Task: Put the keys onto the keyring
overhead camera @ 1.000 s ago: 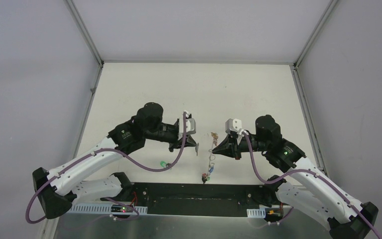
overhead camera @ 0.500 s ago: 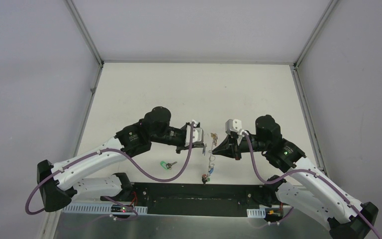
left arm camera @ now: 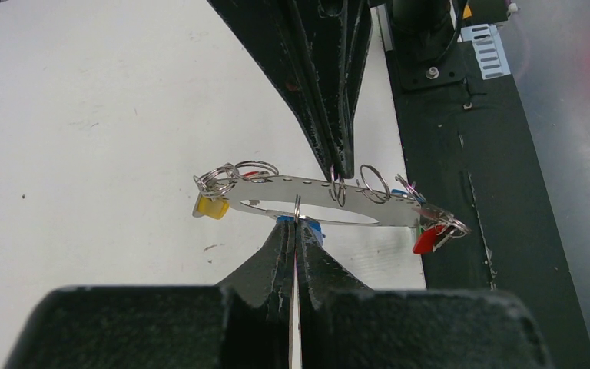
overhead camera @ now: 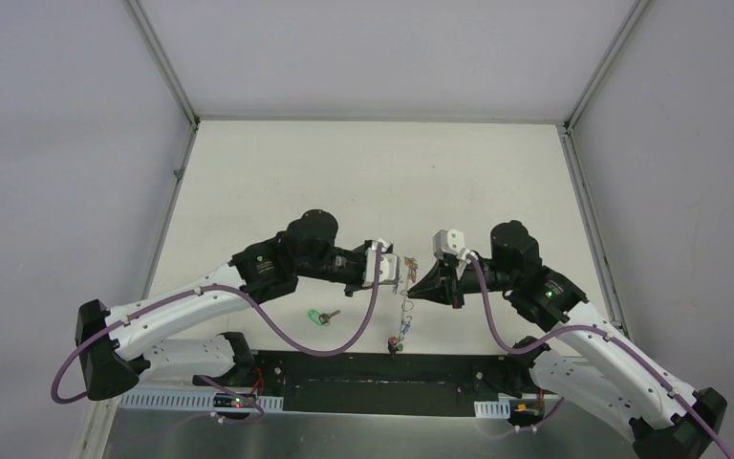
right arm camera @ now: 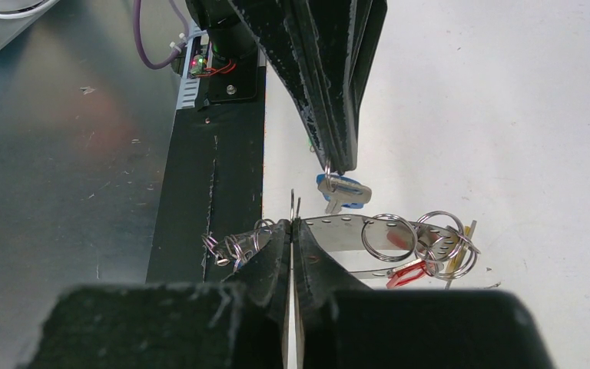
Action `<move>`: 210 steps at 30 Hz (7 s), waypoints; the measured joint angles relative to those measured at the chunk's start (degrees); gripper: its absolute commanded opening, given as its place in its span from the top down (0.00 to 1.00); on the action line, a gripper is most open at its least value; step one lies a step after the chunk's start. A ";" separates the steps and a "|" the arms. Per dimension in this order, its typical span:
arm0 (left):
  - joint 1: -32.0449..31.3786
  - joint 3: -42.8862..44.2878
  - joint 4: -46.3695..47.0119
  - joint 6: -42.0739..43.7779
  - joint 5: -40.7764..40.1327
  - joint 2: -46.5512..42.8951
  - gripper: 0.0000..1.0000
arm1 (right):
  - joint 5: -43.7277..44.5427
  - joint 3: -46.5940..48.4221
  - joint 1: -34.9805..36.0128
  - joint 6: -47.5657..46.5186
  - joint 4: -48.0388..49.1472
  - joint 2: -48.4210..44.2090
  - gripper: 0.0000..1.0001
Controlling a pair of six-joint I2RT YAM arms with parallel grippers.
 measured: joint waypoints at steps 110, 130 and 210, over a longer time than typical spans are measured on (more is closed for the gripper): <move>5.09 -10.12 -0.55 -18.01 -27.43 -5.62 0.27 | 0.04 0.00 0.00 1.64 0.94 -0.09 1.00; 8.79 -23.19 30.01 -28.68 6.45 -13.25 0.51 | 0.07 0.00 0.00 1.68 0.94 -0.20 1.00; -0.02 17.92 -27.34 -3.21 -5.40 12.90 1.00 | 13.86 -2.27 0.00 13.73 7.52 -6.95 0.20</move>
